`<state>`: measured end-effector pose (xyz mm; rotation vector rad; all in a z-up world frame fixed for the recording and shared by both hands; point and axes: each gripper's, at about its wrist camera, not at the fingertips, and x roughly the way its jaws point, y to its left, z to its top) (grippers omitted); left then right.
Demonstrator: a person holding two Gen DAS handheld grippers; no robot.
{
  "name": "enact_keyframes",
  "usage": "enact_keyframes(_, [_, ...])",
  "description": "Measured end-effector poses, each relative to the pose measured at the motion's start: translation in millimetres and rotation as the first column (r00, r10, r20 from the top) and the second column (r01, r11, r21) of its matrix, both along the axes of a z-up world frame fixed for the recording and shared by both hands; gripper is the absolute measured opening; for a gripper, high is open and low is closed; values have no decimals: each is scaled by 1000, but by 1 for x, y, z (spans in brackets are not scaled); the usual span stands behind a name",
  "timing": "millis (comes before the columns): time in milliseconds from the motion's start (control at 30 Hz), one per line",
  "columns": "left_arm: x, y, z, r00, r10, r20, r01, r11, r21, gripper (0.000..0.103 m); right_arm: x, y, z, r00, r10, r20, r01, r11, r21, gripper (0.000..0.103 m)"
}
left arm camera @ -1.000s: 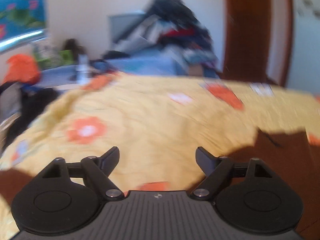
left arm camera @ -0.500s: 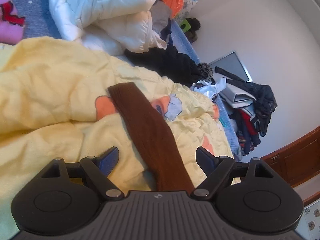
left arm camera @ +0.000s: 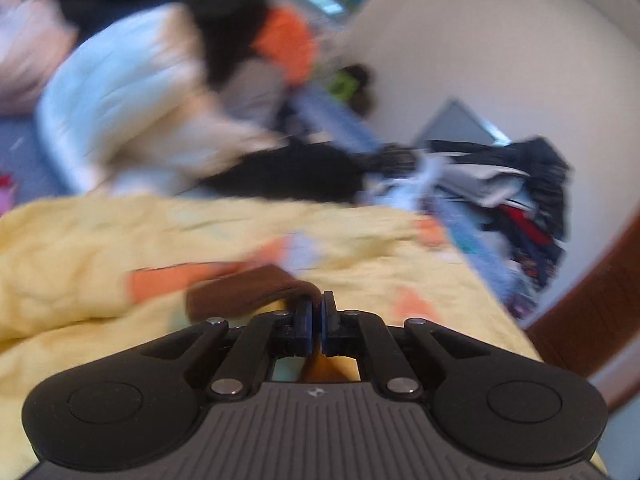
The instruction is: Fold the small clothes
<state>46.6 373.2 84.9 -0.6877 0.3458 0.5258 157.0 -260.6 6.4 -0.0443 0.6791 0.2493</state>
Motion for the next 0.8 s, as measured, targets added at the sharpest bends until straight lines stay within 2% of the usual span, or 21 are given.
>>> enact_keyframes(33, [8,-28,14,997,-69,19,68,997,48,4,0,0,0,1000,0,0,0,1000,1,103])
enact_keyframes(67, [18,-64,28,987,-158,32,154,982,111,4,0,0,0,1000,-1,0,1,1000,3,103])
enact_keyframes(100, [26,-100,38,968,-247,42,237,957,165,4,0,-1,0,1000,-1,1,1,1000,7,103])
enact_keyframes(133, [34,-138,44,937,-346,49,330,923,197,4,0,-2,0,1000,-3,1,3,1000,13,103])
enact_keyframes(167, [42,-177,45,892,-449,45,432,879,204,4,-1,-3,1,1000,-4,1,4,1000,19,103])
enact_keyframes(200, [49,-215,43,830,-558,20,544,816,197,5,-1,-3,1,1000,-5,2,5,1000,26,103])
enact_keyframes(267, [60,-289,25,666,-743,-71,743,651,158,10,-1,-7,1,1000,-7,2,6,999,49,103])
enact_keyframes(300, [62,-320,13,591,-794,-140,806,577,132,11,-2,-9,2,1000,-8,3,8,998,66,103])
enact_keyframes(333, [61,-346,-2,537,-817,-211,844,526,110,11,-2,-12,2,1000,-10,4,10,996,88,103])
enact_keyframes(367, [55,-361,-14,516,-820,-249,856,507,105,11,-2,-15,2,1000,-11,4,10,994,108,103])
enact_keyframes(400, [46,-368,-24,519,-814,-260,854,507,117,11,-2,-18,2,1000,-12,4,12,992,127,103])
enact_keyframes(433, [34,-370,-33,532,-805,-261,846,516,133,11,-2,-20,3,1000,-13,5,12,989,144,103])
enact_keyframes(533, [12,-354,-50,582,-783,-220,813,564,145,18,-3,-24,3,1000,-14,5,13,984,178,103])
enact_keyframes(567, [8,-346,-57,599,-774,-207,801,581,145,34,-3,-25,3,1000,-14,5,13,983,185,103])
enact_keyframes(600, [4,-340,-64,617,-762,-199,787,599,147,65,-3,-26,3,1000,-15,5,13,982,189,103])
enact_keyframes(633, [1,-335,-73,646,-739,-193,764,625,161,78,-3,-25,3,1000,-14,5,13,982,189,103])
enact_keyframes(667, [-2,-326,-75,663,-731,-160,748,650,130,79,-3,-25,3,1000,-11,3,11,982,187,103])
enact_keyframes(700, [-4,-319,-73,665,-739,-104,747,656,113,84,-3,-26,4,1000,-7,-2,7,983,184,103])
enact_keyframes(733, [-5,-317,-73,685,-724,-81,728,676,114,88,-3,-25,8,1000,-9,-21,12,983,181,103])
enact_keyframes(767, [-4,-316,-74,698,-710,-89,716,690,110,89,-3,-24,14,998,-23,-57,33,980,196,103])
enact_keyframes(800, [-2,-315,-74,697,-711,-94,717,690,98,89,-6,-24,21,995,-19,-97,43,967,251,103])
